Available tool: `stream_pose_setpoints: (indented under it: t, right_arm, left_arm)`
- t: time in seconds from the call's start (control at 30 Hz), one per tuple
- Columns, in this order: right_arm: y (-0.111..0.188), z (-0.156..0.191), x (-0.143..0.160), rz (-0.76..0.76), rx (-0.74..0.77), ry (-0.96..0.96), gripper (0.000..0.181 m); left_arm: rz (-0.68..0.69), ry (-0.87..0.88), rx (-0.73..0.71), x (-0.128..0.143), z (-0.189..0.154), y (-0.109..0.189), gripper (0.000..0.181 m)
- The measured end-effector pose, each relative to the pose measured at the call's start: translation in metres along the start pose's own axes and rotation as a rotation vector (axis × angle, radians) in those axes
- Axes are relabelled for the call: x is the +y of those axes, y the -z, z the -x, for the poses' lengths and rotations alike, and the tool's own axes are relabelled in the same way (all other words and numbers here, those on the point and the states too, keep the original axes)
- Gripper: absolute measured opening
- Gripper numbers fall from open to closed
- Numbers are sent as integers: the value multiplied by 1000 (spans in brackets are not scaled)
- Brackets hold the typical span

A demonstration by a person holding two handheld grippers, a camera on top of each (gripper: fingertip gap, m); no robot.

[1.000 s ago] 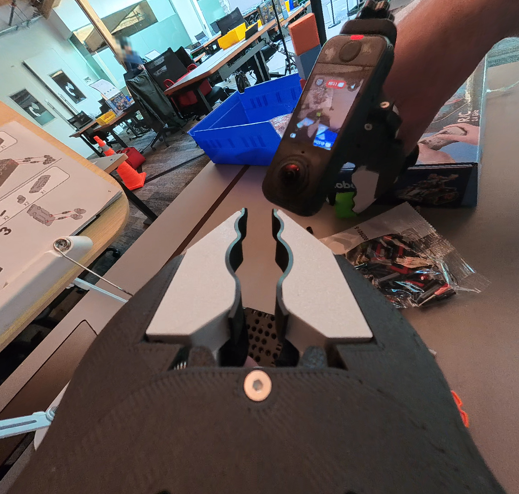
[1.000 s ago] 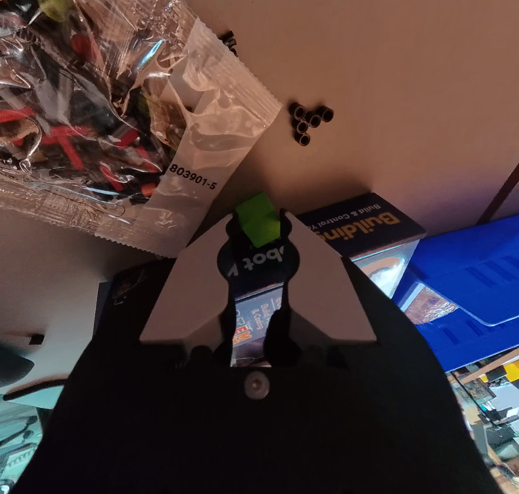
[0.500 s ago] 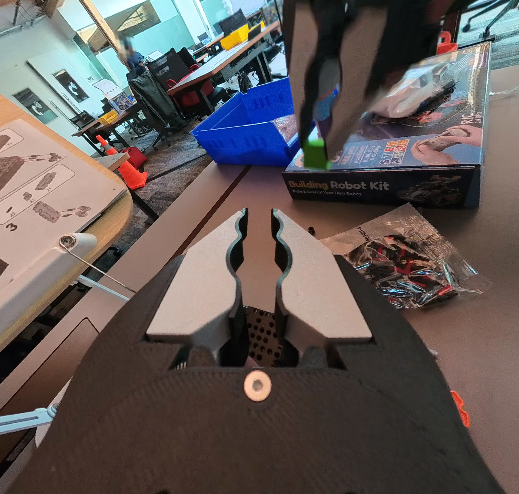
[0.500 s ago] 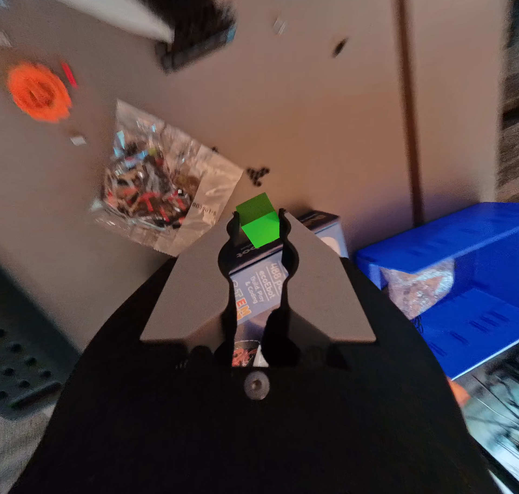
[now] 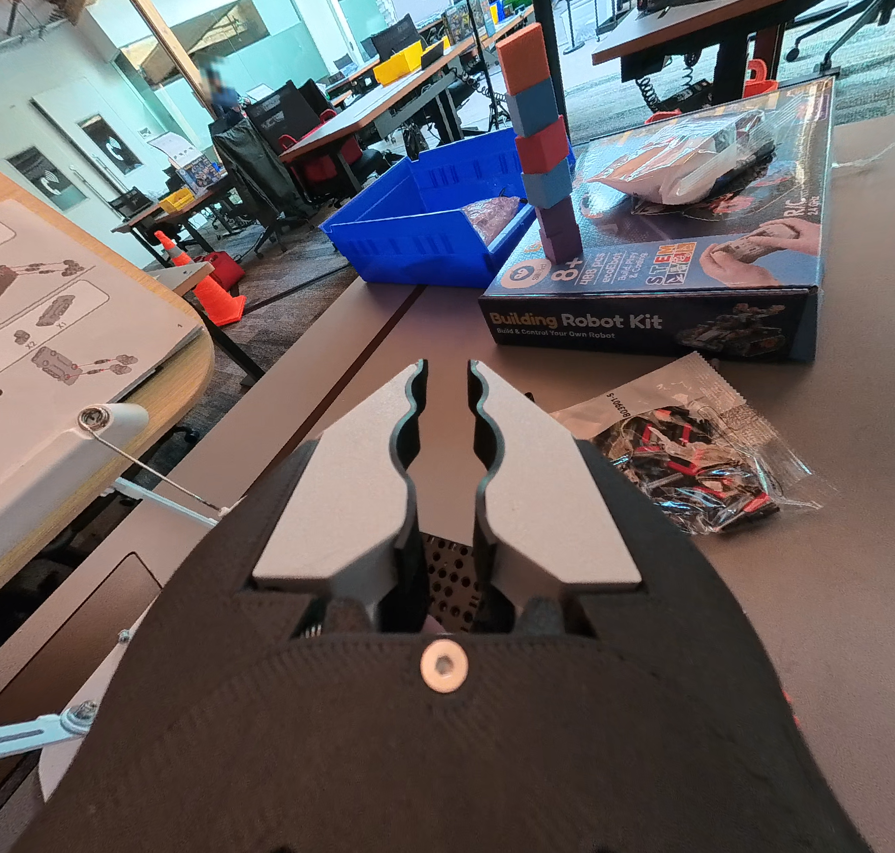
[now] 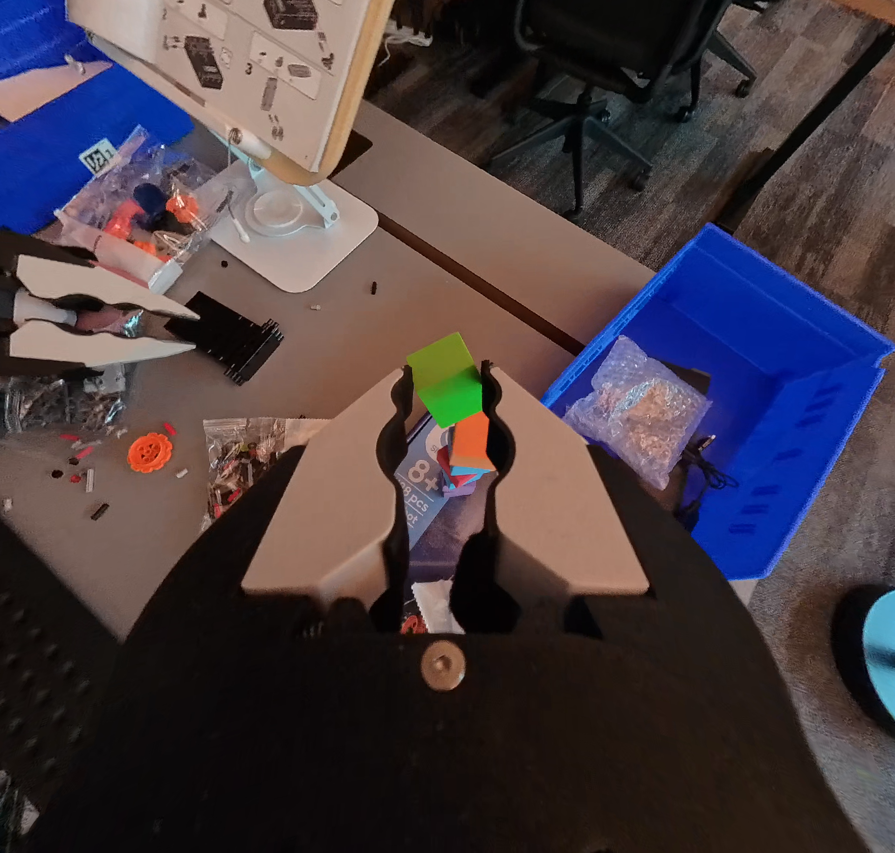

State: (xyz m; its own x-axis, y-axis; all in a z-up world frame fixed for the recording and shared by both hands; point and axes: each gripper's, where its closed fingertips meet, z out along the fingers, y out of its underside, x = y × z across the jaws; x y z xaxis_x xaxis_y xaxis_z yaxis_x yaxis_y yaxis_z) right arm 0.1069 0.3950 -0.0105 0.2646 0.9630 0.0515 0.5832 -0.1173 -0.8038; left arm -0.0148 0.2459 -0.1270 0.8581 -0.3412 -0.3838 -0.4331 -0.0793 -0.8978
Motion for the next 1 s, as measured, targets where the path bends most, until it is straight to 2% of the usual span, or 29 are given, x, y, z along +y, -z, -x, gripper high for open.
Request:
stream_pose_setpoints:
  t: [0.37,0.73,1.0]
  right_arm:
    - [-12,-16,23,-86,-96,-187,27]
    - [-16,-21,34,-131,-121,-234,28]
    - [-7,-19,32,-159,-115,-224,39]
  left_arm:
    - [10,4,6,4,-1,-2,15]
    - [16,2,14,5,-3,-4,15]
    - [20,1,17,6,-4,-4,15]
